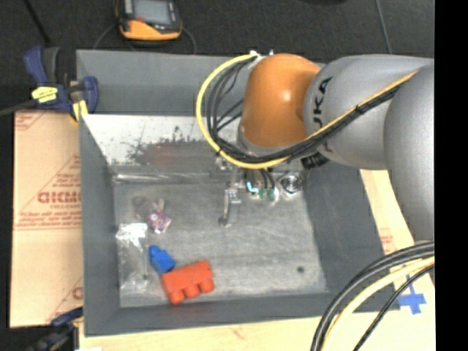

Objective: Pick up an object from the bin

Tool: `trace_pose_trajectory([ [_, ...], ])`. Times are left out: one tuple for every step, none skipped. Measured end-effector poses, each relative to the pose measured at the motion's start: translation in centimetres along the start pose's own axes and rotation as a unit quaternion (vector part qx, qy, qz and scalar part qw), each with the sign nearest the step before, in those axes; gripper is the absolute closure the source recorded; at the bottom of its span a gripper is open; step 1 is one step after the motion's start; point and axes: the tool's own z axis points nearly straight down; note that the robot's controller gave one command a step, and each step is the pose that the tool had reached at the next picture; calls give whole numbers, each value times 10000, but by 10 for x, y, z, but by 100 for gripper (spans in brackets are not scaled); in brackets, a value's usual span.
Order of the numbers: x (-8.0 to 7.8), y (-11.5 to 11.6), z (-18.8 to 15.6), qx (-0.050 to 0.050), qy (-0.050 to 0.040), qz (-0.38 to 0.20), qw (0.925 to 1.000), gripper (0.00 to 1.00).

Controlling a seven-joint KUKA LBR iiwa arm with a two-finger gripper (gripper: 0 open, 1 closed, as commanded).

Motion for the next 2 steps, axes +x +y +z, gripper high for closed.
trace_pose_trajectory([
  [10, 69, 42, -1, -17, -1228, 9924, 0],
  [20, 135, 79, 6, -12, -1910, 9816, 0],
])
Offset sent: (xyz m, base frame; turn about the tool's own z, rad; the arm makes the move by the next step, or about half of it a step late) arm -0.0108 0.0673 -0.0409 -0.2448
